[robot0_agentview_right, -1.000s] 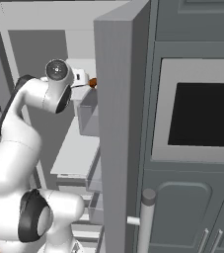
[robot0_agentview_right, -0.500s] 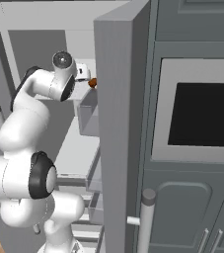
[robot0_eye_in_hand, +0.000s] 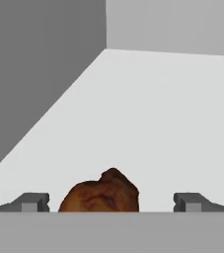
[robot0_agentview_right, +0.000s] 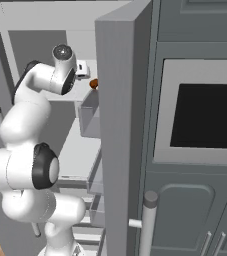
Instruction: Place one tomato and one chicken drumstick in each tupperware on the nearby counter, to pack two identical lunches.
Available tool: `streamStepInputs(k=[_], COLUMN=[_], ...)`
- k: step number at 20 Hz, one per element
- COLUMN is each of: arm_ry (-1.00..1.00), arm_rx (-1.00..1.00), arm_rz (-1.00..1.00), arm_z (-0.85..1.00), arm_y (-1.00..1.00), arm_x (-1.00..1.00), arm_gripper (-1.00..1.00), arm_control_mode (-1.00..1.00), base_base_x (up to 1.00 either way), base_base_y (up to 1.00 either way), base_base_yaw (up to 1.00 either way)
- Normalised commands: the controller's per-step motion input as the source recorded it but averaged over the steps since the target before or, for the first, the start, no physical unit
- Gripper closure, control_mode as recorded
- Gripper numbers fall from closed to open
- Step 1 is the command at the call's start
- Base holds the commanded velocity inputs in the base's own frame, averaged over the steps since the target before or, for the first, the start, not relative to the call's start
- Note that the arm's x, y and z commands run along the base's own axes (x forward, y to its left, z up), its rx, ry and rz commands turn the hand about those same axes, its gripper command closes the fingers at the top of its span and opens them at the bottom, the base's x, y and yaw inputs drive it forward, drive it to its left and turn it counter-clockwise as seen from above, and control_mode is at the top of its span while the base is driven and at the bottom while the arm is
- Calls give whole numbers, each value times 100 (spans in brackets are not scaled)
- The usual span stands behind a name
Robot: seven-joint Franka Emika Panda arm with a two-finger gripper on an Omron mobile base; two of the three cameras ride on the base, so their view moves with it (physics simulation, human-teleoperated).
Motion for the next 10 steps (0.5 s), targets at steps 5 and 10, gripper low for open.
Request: streamStepInputs(k=[5, 10], arm_ry=[0, 0], arm_rx=[0, 0], arm_rz=[0, 0], arm_z=[0, -25], arm_y=[15, 0], arm_x=[0, 6], arm_gripper=[-100, -100], arm_control_mode=[-100, -100], base_base_x=[0, 0], base_base_y=[0, 0], base_base_yaw=[0, 0])
